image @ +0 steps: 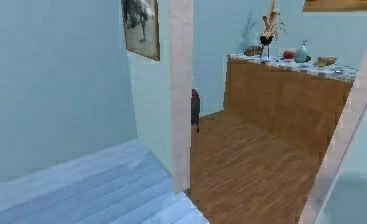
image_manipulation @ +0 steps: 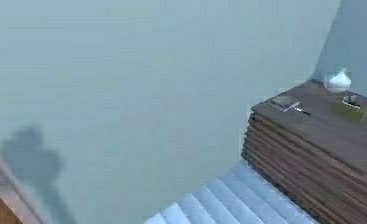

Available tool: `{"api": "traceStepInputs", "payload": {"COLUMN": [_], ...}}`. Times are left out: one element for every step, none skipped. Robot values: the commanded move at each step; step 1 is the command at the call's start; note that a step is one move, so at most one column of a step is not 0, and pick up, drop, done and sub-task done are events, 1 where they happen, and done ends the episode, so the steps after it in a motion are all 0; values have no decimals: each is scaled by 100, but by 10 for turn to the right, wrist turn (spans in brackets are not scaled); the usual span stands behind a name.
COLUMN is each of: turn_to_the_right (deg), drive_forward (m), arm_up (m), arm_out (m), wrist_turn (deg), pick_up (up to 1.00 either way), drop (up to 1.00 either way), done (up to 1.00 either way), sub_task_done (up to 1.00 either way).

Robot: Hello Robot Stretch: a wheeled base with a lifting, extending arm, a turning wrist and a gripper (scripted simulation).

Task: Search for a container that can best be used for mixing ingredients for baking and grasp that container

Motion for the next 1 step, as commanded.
{"api": "traceStepInputs", "payload": {"turn_to_the_right": [0], "drive_forward": [55], "arm_up": [0], "arm_out": [0], "wrist_turn": [0], "pick_up": [0], "drop": [0], "done": [0], "sub_task_done": [0]}}
